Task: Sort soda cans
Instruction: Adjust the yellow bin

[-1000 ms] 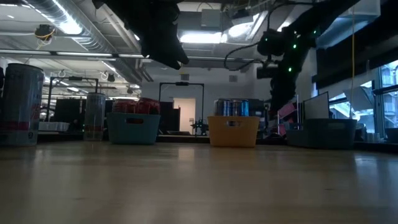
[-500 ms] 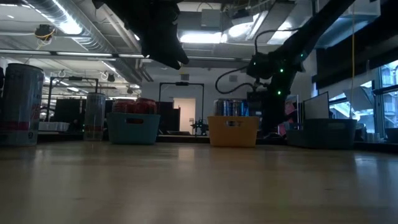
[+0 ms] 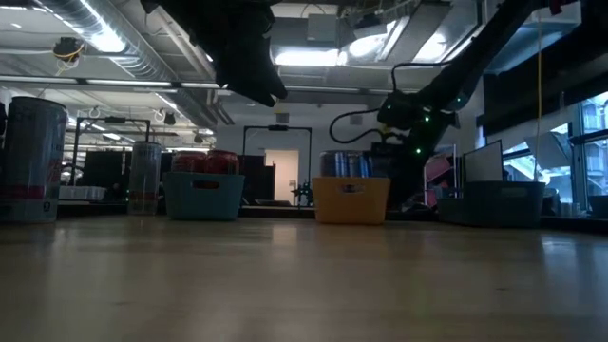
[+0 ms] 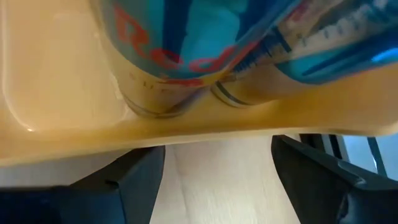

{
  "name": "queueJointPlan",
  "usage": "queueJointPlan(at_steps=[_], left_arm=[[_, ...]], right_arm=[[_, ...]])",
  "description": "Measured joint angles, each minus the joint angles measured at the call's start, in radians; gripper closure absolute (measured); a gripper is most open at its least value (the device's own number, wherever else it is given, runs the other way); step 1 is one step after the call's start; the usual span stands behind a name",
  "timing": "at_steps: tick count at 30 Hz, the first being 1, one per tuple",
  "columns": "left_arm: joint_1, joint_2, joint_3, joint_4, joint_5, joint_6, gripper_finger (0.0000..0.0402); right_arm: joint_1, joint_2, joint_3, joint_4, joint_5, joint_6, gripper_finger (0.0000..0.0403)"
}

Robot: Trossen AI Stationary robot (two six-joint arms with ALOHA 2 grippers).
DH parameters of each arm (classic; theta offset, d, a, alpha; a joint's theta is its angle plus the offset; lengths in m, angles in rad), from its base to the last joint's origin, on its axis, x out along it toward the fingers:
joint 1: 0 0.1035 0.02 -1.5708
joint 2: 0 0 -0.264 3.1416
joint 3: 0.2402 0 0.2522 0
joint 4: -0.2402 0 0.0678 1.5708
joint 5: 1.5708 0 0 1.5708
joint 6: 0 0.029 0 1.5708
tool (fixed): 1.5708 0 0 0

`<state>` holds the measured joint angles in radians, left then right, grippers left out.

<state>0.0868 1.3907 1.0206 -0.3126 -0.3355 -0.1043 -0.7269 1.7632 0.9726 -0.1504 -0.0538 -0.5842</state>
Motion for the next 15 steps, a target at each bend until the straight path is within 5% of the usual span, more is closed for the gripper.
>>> queueJointPlan(at_steps=[15], left_arm=[[0.0, 0.0, 0.0, 0.001, 0.0, -0.003, 0.0108]], right_arm=[[0.001, 0.085, 0.0, 0.195, -0.064, 0.014, 0.011]])
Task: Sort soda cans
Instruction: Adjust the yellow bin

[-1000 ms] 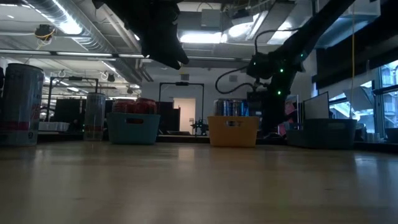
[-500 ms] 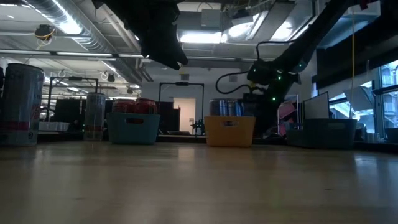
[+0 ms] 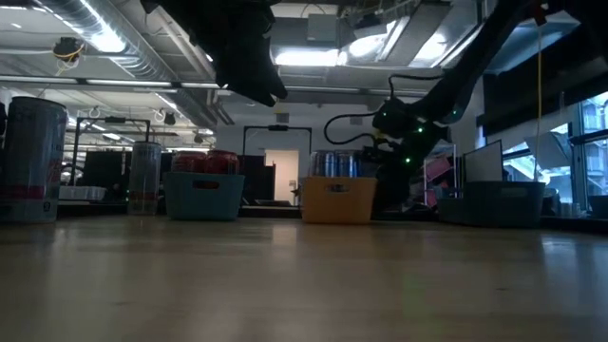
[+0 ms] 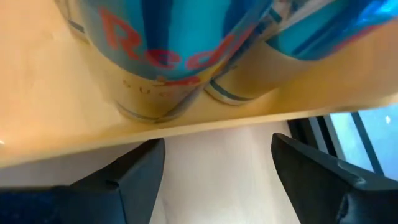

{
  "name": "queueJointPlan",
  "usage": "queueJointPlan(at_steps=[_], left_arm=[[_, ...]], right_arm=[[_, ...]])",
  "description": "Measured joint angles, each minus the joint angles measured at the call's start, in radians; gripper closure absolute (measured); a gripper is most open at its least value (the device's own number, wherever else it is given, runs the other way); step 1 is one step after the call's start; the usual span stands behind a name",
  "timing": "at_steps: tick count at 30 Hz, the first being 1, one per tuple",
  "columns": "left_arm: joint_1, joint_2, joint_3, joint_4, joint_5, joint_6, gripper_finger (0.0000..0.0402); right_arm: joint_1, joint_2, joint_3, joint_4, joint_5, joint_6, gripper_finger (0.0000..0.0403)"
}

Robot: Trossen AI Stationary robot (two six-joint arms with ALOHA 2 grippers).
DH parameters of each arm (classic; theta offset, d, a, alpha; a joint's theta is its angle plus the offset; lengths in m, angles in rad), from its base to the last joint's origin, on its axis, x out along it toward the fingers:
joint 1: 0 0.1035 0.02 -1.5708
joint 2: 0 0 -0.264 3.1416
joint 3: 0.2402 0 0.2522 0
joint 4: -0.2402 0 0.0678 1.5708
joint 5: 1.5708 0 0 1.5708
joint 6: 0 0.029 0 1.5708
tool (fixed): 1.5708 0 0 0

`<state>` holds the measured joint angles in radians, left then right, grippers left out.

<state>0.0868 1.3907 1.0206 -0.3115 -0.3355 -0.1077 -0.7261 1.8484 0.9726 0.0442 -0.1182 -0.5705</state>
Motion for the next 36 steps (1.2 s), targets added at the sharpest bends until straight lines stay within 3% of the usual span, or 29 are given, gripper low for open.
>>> queueJointPlan(at_steps=[7, 25, 31, 36], left_arm=[[0.0, 0.0, 0.0, 0.0, 0.0, -0.001, 0.0108], [0.0, 0.0, 0.0, -0.01, 0.0, -0.001, 0.0108], [0.0, 0.0, 0.0, -0.027, 0.0, -0.002, 0.0108], [0.0, 0.0, 0.0, -0.028, 0.0, -0.036, 0.0108]], right_arm=[[0.012, 0.051, 0.039, 0.017, -0.058, 0.047, 0.011], [0.079, 0.198, 0.246, 0.011, -0.008, 0.069, 0.011], [0.079, 0.181, 0.256, -0.028, 0.026, 0.073, 0.011], [0.079, 0.058, 0.256, -0.191, 0.034, 0.073, 0.011]])
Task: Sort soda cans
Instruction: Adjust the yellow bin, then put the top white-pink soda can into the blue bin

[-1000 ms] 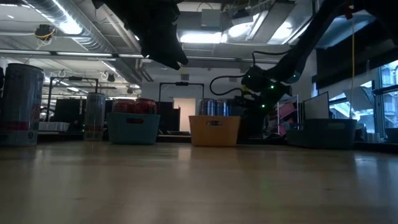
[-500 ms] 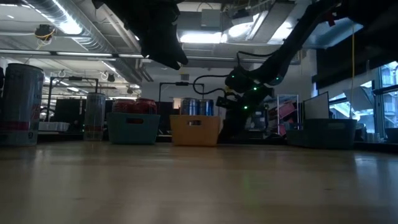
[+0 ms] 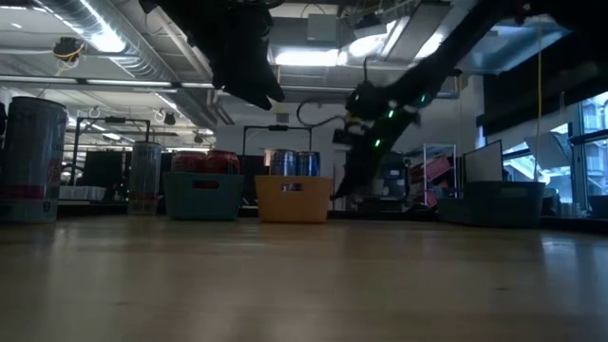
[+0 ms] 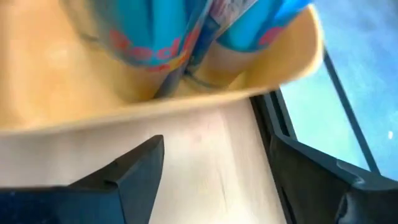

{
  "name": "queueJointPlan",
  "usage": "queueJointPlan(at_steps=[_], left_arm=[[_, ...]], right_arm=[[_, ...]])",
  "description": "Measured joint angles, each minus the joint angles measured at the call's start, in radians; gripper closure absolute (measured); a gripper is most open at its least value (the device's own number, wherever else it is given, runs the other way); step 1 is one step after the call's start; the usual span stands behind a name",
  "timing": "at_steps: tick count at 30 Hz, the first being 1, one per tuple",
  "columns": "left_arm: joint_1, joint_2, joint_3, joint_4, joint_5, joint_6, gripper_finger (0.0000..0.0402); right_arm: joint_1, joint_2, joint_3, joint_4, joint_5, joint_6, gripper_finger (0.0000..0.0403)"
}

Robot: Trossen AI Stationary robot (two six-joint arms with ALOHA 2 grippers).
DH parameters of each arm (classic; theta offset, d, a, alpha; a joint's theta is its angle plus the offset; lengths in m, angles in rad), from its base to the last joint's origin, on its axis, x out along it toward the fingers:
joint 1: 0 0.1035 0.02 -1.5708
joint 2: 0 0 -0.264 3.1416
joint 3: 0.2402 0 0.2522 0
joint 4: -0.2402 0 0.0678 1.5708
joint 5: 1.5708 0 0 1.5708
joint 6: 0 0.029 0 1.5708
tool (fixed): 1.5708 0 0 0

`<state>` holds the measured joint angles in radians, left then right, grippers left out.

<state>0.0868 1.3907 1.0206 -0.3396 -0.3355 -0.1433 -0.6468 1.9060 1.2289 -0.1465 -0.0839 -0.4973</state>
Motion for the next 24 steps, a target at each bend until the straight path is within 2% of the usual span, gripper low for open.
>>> queueJointPlan(at_steps=[5, 10, 14, 18, 24], left_arm=[[-0.001, 0.0, 0.0, -0.026, 0.017, -0.034, 0.0108], [0.025, -0.009, 0.032, -0.111, 0.008, -0.067, 0.0108], [0.075, -0.055, 0.094, -0.242, -0.016, -0.11, 0.0108], [0.158, -0.115, 0.148, -0.362, -0.023, -0.133, 0.0108], [0.343, -0.223, 0.186, -0.473, -0.156, -0.146, 0.0108]], right_arm=[[0.0, -0.186, 0.0, -0.236, -0.006, 0.045, 0.011], [0.022, -0.364, -0.028, -0.38, -0.097, 0.139, 0.011], [0.08, -0.473, -0.089, -0.385, -0.117, 0.165, 0.011], [0.137, -0.531, -0.157, -0.342, -0.11, 0.203, 0.011], [0.205, -0.539, -0.268, -0.197, -0.109, 0.238, 0.011]])
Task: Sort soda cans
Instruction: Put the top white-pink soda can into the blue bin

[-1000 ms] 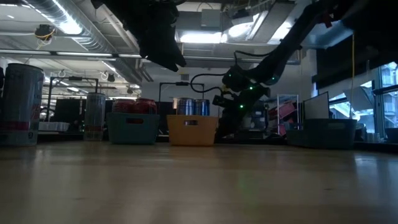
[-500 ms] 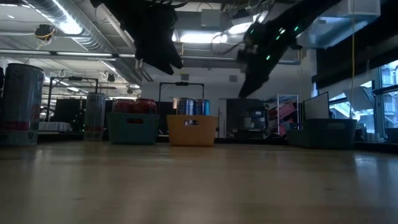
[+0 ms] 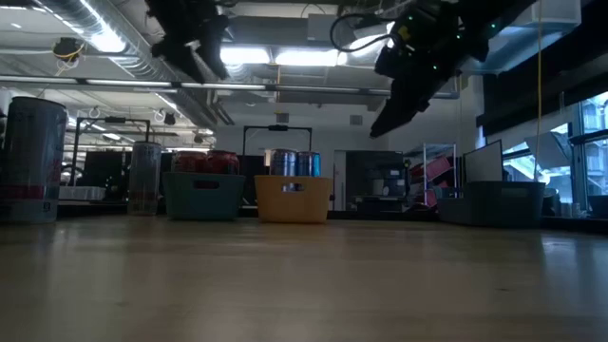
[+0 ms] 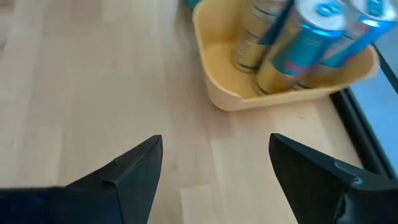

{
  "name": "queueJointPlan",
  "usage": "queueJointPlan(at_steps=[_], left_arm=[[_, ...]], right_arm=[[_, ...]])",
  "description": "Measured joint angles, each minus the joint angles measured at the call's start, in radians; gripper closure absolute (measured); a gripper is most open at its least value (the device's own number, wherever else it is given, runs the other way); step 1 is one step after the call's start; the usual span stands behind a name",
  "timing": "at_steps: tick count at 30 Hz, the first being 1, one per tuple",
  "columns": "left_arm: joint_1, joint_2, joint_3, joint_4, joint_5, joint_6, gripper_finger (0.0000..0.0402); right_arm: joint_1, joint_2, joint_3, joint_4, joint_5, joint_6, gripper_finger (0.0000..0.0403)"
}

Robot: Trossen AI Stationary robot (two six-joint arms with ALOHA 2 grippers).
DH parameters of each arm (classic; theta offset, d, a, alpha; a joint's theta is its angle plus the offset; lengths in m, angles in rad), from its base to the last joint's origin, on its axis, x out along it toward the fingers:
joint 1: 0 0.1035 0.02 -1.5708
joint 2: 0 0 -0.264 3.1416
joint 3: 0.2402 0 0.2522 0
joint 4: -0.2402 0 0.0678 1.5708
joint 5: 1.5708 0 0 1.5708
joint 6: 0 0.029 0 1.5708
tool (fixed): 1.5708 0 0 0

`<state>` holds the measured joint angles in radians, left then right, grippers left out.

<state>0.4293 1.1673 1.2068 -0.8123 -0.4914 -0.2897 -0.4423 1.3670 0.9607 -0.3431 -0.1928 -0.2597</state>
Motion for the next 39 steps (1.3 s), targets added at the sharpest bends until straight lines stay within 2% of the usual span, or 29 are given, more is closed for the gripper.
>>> queueJointPlan(at_steps=[4, 11, 15, 19, 22, 24, 28, 35, 39], left_arm=[[0.116, -0.042, -0.003, 0.001, -0.072, 0.012, 0.0108], [0.218, -0.06, -0.004, 0.031, -0.076, 0.045, 0.0108], [0.255, -0.06, 0.0, 0.039, -0.059, 0.064, 0.0102], [0.305, -0.055, 0.0, 0.038, 0.018, 0.061, 0.0066], [0.348, -0.034, 0.0, 0.037, 0.031, 0.069, 0.0023], [0.374, -0.018, 0.0, 0.037, 0.032, 0.08, 0.0007], [0.412, 0.002, 0.0, 0.022, 0.032, 0.043, 0.0018], [0.394, 0.004, -0.007, 0.009, 0.033, 0.029, 0.0022], [0.428, 0.036, -0.008, 0.0, 0.033, -0.025, 0.0023]], right_arm=[[0.038, 0.0, -0.069, 0.121, 0.0, 0.042, 0.011], [0.09, 0.0, -0.146, 0.277, 0.001, 0.096, 0.011], [0.114, 0.0, -0.155, 0.293, 0.001, 0.1, 0.011], [0.131, 0.0, -0.155, 0.298, 0.001, 0.102, 0.011], [0.13, 0.0, -0.155, 0.304, 0.001, 0.102, 0.011], [0.13, 0.0, -0.155, 0.311, 0.001, 0.102, 0.011], [0.13, 0.003, -0.155, 0.325, 0.001, 0.102, 0.011], [0.13, 0.003, -0.176, 0.352, 0.001, 0.102, 0.011], [0.13, 0.003, -0.205, 0.383, 0.001, 0.122, 0.011]])
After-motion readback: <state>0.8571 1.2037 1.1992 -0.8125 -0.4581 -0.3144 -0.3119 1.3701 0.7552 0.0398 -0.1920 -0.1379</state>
